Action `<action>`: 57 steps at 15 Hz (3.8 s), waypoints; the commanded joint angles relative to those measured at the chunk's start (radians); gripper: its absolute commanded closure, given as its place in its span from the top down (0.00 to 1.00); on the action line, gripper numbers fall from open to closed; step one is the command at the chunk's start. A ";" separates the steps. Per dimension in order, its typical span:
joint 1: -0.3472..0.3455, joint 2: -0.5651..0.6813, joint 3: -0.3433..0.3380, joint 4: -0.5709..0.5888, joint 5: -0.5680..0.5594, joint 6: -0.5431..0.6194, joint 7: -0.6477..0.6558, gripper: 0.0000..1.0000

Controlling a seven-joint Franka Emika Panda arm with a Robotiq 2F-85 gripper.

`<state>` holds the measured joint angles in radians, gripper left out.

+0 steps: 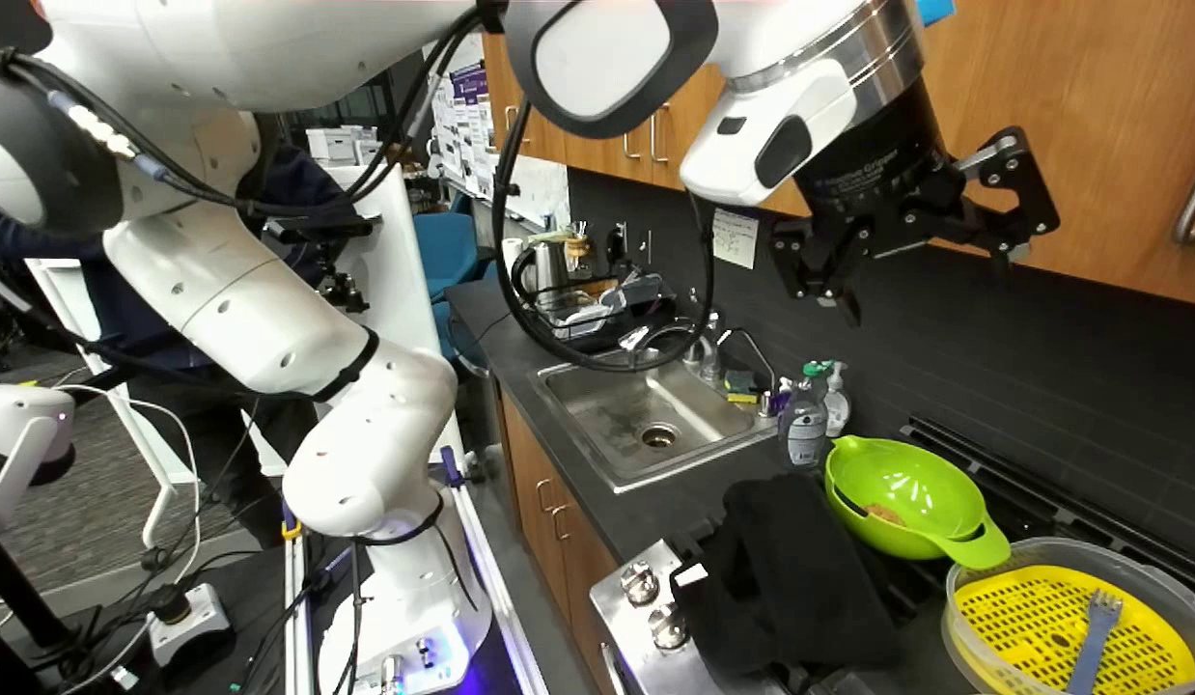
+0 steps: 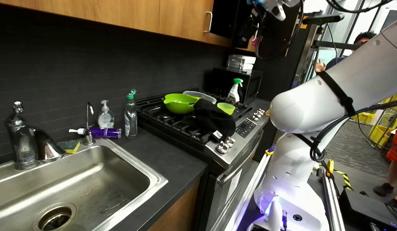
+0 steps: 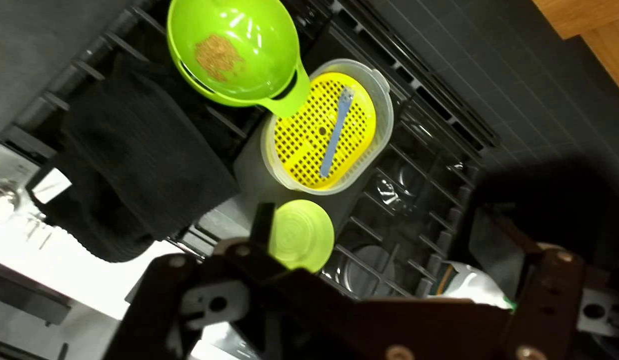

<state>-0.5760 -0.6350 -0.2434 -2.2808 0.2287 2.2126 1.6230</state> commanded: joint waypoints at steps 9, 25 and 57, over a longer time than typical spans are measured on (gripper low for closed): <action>-0.004 0.098 0.109 -0.011 -0.306 -0.020 0.005 1.00; 0.060 0.123 0.033 0.043 -0.299 -0.200 -0.111 1.00; -0.062 0.178 0.081 -0.025 -0.506 0.343 0.121 1.00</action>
<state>-0.5977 -0.4897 -0.1863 -2.3100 -0.2426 2.4758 1.6939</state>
